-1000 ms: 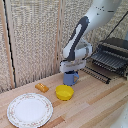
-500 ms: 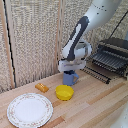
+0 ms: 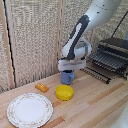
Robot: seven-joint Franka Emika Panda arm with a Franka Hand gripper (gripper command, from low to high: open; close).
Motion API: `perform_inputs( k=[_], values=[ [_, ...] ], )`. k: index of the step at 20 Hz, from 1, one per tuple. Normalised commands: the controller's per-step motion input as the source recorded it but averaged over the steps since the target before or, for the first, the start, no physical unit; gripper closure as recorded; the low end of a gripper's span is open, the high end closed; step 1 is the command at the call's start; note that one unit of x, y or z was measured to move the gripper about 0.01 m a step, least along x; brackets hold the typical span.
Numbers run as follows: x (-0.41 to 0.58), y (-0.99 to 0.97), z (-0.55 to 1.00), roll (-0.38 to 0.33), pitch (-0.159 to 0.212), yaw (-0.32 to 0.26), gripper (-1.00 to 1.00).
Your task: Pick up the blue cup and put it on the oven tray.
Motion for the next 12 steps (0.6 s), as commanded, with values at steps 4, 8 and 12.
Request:
perform_inputs(
  k=[4, 8, 12],
  values=[
    [0.313, -0.32, 1.0, -0.009, 0.045, -0.201, 1.0],
    [0.361, -0.35, 1.0, -0.018, 0.069, -0.212, 1.0],
    [0.21, -0.6, 0.93, 0.0, 0.1, -0.175, 1.0]
  ],
)
